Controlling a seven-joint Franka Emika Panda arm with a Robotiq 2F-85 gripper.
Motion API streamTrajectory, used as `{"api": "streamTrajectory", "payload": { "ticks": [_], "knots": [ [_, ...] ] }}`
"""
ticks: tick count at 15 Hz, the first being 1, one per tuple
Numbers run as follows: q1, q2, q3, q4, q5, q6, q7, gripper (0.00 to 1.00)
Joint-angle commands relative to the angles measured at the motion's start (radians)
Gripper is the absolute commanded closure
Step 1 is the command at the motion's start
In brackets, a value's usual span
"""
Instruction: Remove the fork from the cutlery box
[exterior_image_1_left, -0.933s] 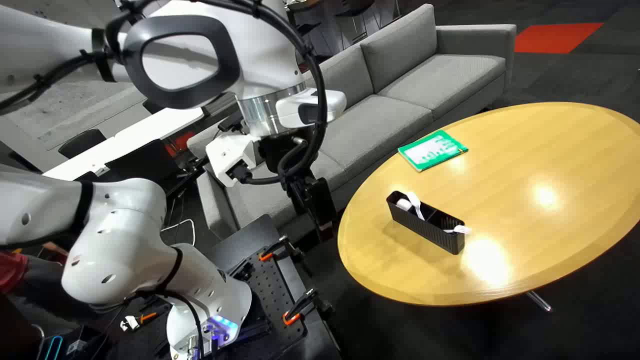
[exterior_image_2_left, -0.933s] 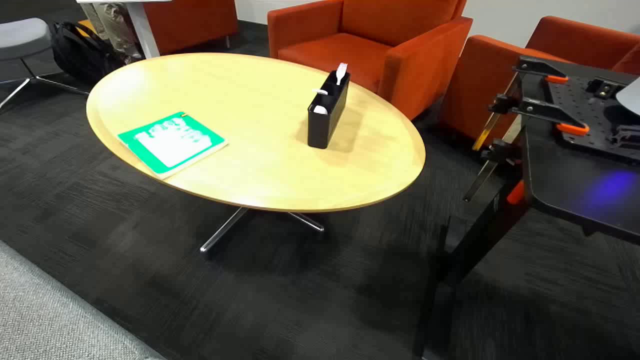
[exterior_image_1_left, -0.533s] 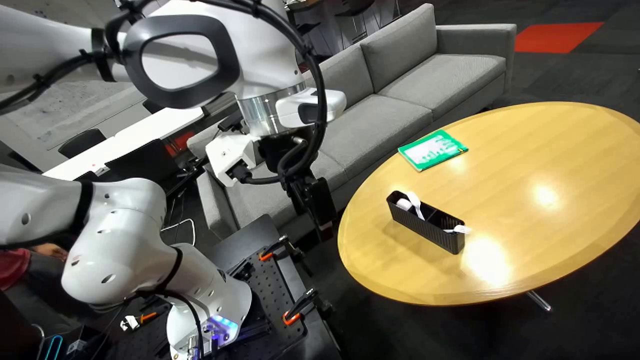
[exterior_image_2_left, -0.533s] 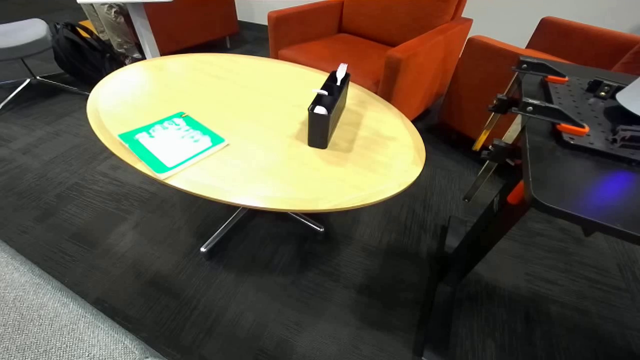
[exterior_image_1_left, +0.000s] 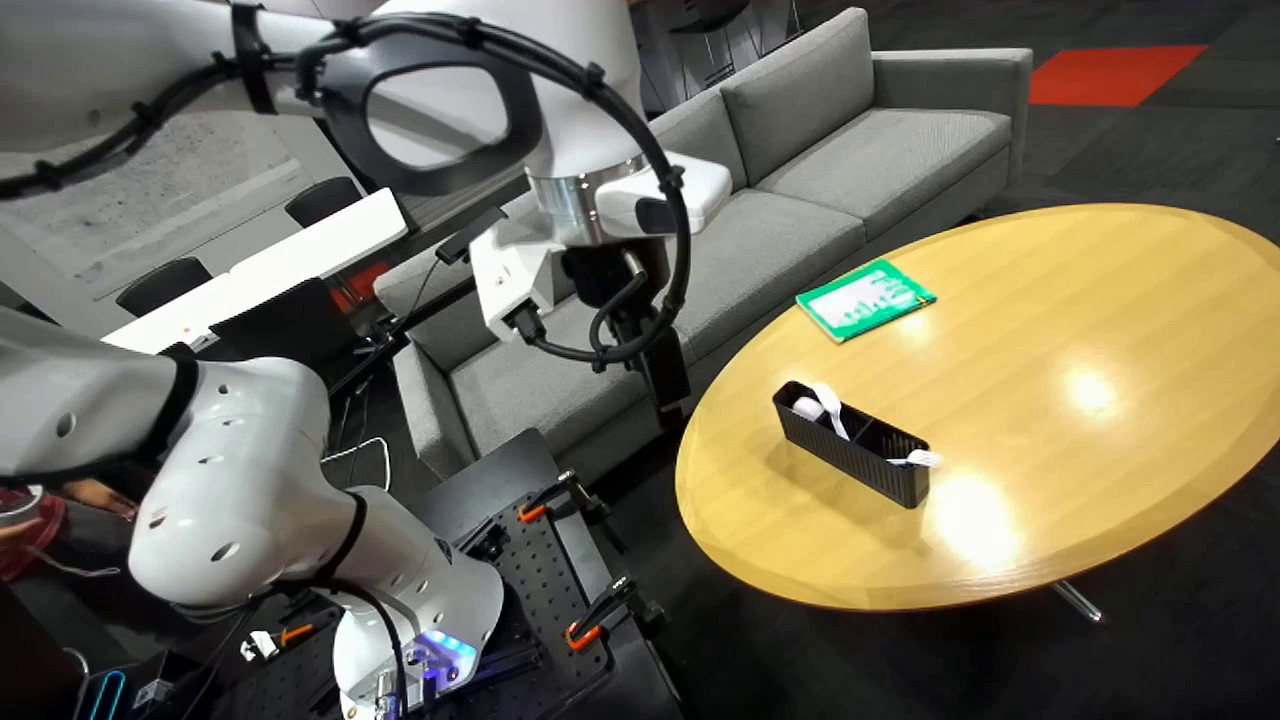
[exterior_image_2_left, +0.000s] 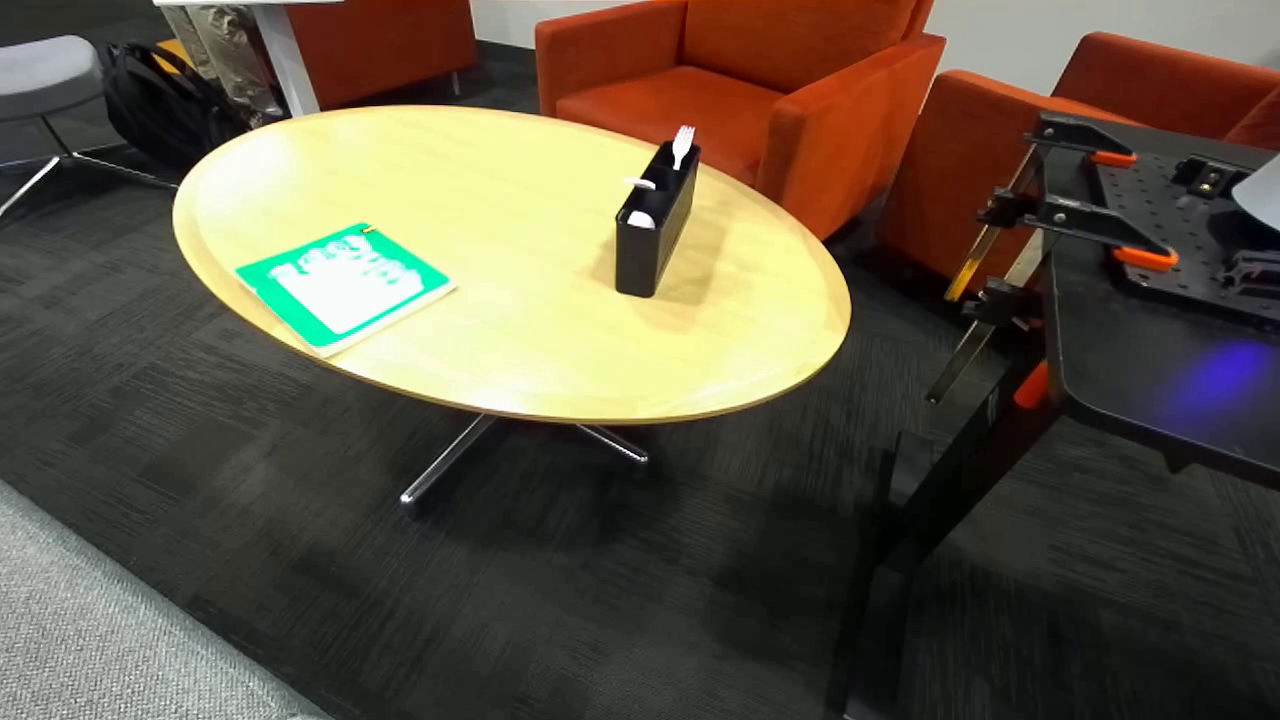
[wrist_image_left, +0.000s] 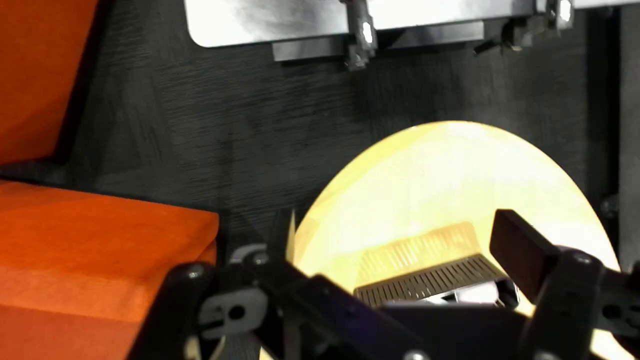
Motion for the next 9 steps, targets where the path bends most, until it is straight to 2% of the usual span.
{"api": "streamTrajectory", "payload": {
  "ticks": [1, 5, 9],
  "knots": [
    [0.027, 0.246, 0.029, 0.159, 0.143, 0.113, 0.165, 0.0],
    [0.038, 0.475, 0.073, 0.295, 0.251, 0.284, 0.369, 0.0],
    [0.069, 0.666, 0.095, 0.405, 0.265, 0.417, 0.621, 0.0]
  ]
}}
